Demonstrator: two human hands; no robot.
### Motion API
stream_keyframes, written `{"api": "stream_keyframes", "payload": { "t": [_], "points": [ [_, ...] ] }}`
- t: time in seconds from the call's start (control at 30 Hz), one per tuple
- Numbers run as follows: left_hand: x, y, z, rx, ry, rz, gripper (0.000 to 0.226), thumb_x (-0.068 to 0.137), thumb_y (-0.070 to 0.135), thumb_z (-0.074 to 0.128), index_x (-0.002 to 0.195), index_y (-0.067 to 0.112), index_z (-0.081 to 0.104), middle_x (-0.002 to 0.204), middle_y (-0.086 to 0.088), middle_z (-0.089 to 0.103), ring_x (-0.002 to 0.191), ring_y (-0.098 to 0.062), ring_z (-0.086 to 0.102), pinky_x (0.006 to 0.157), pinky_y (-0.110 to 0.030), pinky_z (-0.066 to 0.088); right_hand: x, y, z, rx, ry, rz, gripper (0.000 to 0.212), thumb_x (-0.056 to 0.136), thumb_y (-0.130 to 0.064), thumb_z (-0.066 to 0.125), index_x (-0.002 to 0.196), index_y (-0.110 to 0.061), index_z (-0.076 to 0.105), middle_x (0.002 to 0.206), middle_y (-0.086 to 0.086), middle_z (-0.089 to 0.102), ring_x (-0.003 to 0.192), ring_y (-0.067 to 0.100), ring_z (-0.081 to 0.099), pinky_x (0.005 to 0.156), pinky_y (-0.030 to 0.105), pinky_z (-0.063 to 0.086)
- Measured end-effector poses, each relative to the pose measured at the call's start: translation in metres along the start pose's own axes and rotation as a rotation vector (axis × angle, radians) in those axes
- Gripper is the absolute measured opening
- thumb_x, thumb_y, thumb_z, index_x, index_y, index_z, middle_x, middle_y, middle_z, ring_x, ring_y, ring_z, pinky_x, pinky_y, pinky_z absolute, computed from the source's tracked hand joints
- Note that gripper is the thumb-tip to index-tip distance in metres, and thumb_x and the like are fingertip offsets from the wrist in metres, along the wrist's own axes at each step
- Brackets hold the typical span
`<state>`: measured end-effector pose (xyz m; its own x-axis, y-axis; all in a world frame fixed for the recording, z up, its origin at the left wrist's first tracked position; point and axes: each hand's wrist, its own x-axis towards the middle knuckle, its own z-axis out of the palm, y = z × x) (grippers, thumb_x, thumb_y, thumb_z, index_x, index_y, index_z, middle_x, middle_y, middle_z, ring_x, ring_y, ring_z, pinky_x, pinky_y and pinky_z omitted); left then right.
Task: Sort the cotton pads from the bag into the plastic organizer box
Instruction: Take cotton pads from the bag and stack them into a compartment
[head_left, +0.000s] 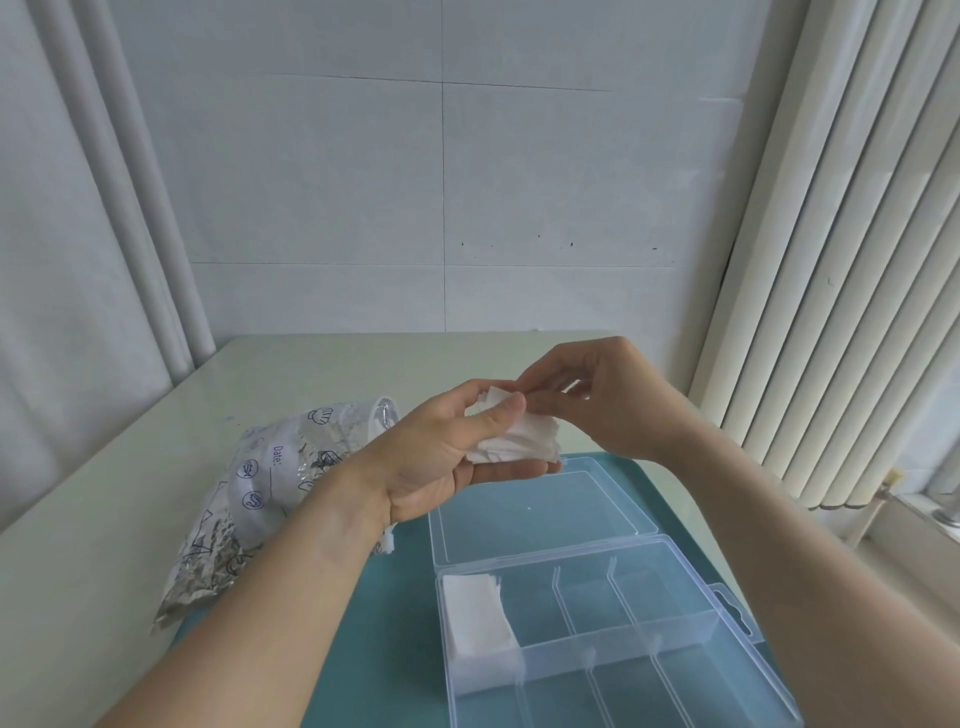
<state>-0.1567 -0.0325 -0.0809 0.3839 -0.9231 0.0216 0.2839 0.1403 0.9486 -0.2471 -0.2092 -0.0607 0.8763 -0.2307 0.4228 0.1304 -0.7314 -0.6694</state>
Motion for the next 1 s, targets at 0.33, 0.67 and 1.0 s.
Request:
{"api": "stream_keyframes", "payload": {
  "t": [0.33,0.67,1.0],
  "points": [
    [0.009,-0.005,0.001,0.053,0.162,-0.051,0.029,0.099,0.005,0.051,0.123,-0.011,0.055,0.108,-0.030,0.068,0.089,-0.038,0.070,0.077,-0.041,0.062,-0.007,-0.015,0.001,-0.153,-0.251,0.101,0.069,0.065,-0.049,0.089,0.127,-0.036,0.061,0.119,-0.018,0.065,0.108,-0.001,0.062,0.090,0.021,0.052],
    [0.013,-0.014,0.005,0.015,0.135,-0.152,0.024,0.093,0.006,0.058,0.114,-0.002,0.068,0.105,-0.020,0.072,0.107,-0.041,0.067,0.091,-0.047,0.057,-0.006,-0.016,0.007,-0.158,-0.233,0.076,0.057,0.066,-0.028,0.091,0.119,-0.030,0.069,0.105,-0.019,0.072,0.098,-0.009,0.064,0.086,0.018,0.051],
    [0.016,-0.018,0.005,0.016,0.219,-0.160,0.035,0.079,0.001,0.074,0.113,-0.002,0.070,0.100,-0.019,0.069,0.091,-0.032,0.068,0.087,-0.047,0.056,-0.008,-0.020,0.021,-0.403,-0.312,0.117,0.056,0.064,-0.036,0.091,0.113,-0.029,0.065,0.092,-0.014,0.067,0.082,0.011,0.059,0.061,0.020,0.047]
  ]
}}
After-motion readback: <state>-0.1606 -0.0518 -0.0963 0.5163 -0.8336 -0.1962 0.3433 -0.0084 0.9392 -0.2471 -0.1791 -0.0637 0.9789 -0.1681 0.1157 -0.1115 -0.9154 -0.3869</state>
